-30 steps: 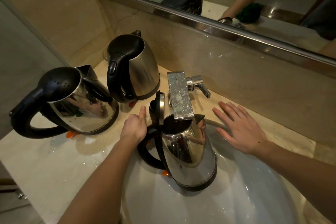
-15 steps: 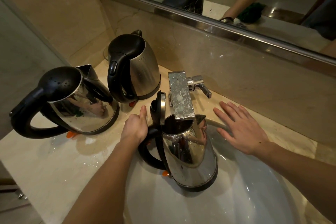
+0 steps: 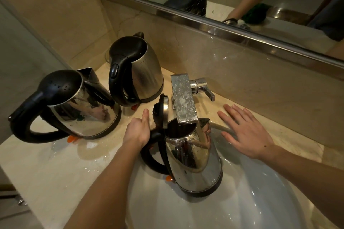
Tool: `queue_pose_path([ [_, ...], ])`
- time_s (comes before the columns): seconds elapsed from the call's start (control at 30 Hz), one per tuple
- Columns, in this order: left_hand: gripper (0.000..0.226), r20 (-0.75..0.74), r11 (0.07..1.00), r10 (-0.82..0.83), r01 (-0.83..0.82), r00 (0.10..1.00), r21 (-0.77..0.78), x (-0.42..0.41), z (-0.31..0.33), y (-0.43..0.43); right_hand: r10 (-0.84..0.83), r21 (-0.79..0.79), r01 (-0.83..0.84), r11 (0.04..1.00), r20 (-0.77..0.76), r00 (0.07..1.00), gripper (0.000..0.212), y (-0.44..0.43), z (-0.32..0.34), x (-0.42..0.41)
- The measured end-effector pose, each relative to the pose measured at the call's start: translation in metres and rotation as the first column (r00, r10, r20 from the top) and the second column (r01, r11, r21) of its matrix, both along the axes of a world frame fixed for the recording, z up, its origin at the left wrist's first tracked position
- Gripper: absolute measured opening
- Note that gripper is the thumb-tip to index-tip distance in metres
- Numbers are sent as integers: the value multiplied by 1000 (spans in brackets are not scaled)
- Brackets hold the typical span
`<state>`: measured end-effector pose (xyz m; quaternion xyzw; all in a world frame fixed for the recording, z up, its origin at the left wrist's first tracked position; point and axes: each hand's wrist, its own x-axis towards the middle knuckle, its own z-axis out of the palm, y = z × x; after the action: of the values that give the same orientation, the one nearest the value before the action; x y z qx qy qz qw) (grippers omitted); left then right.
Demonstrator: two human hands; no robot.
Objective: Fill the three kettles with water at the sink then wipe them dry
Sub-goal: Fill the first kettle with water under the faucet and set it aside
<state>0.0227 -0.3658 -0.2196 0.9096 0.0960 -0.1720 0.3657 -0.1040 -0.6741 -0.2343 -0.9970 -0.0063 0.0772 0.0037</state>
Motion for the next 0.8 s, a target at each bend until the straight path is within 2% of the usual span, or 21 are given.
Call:
queue_pose_path([
  [0.8, 62, -32, 1000, 28, -28, 999, 6, -2, 7, -2, -3, -2, 3, 1000, 1, 1000, 67, 0, -1, 1],
])
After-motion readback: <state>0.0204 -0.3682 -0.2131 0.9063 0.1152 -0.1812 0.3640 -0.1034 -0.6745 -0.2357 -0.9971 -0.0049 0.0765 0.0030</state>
